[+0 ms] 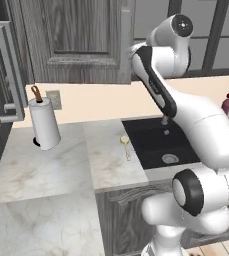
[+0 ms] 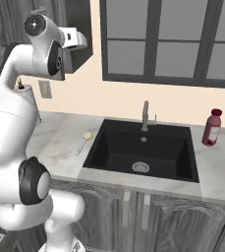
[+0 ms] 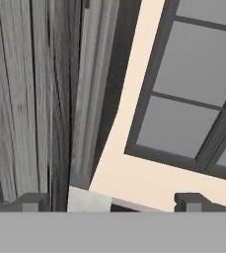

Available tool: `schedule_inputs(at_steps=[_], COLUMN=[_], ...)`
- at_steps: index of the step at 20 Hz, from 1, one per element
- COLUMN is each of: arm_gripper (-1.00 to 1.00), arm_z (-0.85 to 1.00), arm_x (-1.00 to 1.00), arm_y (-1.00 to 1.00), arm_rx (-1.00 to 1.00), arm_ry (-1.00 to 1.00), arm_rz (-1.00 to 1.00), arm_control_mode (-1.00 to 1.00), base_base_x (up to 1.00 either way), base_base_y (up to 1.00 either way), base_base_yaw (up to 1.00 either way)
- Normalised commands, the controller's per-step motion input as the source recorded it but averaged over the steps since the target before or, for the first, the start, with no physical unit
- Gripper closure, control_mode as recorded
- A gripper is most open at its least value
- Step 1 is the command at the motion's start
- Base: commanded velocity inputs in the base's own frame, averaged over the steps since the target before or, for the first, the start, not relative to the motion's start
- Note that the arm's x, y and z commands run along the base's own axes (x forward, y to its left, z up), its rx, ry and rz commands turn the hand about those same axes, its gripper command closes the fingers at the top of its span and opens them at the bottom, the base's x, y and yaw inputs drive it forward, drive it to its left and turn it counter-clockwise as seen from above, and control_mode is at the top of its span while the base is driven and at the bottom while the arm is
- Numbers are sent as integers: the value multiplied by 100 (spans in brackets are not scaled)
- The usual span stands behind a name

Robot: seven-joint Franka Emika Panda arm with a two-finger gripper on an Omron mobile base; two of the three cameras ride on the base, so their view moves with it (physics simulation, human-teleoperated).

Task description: Open the cabinet. Pick the dish brush and place it next to the sink. Then close the cabinet.

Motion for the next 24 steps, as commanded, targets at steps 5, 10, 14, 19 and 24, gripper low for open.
schedule_inputs(at_steps=[5, 10, 14, 19, 24], arm_gripper=[-100, -100, -100, -100, -100], arm_z=[0, 0, -1, -6, -5], arm_x=[79, 75, 69, 68, 51], arm_y=[26, 36, 36, 27, 18], arm_rx=[11, 8, 2, 0, 0], arm_ry=[-6, -8, -8, -1, 2], arm_rz=[0, 0, 0, 0, 0], arm_control_mode=[-100, -100, -100, -100, -100], base_base_x=[0, 0, 0, 0, 0], base_base_y=[0, 0, 0, 0, 0], base_base_yaw=[0, 0, 0, 0, 0])
